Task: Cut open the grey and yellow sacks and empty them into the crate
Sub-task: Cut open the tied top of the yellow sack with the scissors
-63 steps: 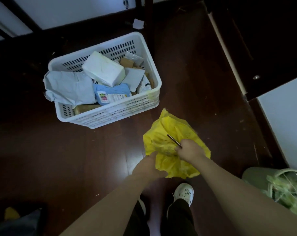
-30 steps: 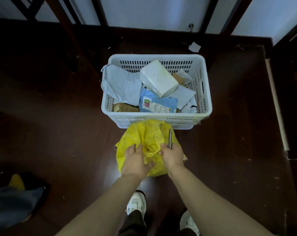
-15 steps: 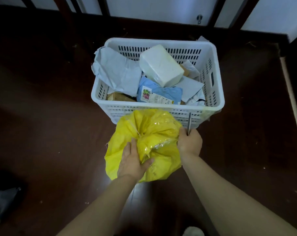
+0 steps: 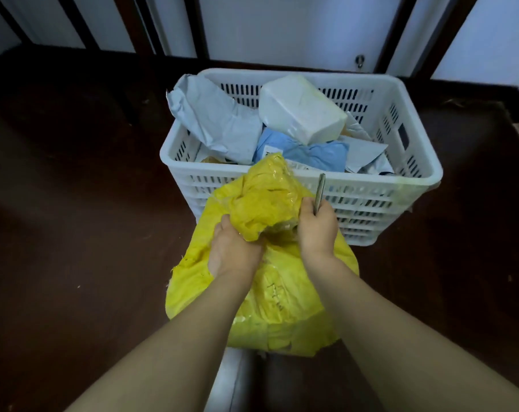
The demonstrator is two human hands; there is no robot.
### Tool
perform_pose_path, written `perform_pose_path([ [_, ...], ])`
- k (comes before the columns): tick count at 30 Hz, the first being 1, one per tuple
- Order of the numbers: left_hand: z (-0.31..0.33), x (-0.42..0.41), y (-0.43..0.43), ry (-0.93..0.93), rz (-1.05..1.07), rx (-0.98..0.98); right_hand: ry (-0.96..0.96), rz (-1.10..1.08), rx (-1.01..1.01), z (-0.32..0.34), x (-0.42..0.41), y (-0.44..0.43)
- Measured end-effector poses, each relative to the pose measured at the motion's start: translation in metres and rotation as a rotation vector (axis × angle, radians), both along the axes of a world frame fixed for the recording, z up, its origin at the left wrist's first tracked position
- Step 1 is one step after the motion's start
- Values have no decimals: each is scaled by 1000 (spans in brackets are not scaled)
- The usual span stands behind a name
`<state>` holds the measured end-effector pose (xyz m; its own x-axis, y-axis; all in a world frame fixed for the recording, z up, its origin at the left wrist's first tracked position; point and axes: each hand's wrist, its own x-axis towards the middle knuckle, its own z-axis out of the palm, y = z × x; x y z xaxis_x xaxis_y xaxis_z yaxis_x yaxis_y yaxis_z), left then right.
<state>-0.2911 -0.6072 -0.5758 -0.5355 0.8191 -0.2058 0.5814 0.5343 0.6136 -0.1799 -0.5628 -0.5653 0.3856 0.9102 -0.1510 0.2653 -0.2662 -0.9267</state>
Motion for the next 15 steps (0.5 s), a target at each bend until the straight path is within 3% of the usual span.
perform_pose_path([
  [2, -2, 0, 10, -43, 70, 48, 105, 8, 70, 0, -11, 13],
  [6, -4, -15, 21, -331, 219, 140, 312, 79, 210, 0, -22, 20],
  [8, -6, -21, 11, -458, 327, 170, 264, 128, 177, -11, -20, 6],
  [11, 3, -25, -10, -692, 545, 270, 34, 296, 47, -22, -16, -22],
  [13, 15, -29, -17, -570, 613, 389, -13, 378, 20, -19, -15, -30],
  [15, 25, -30, -21, -174, 542, 548, 3, 409, 17, -14, -16, -32],
])
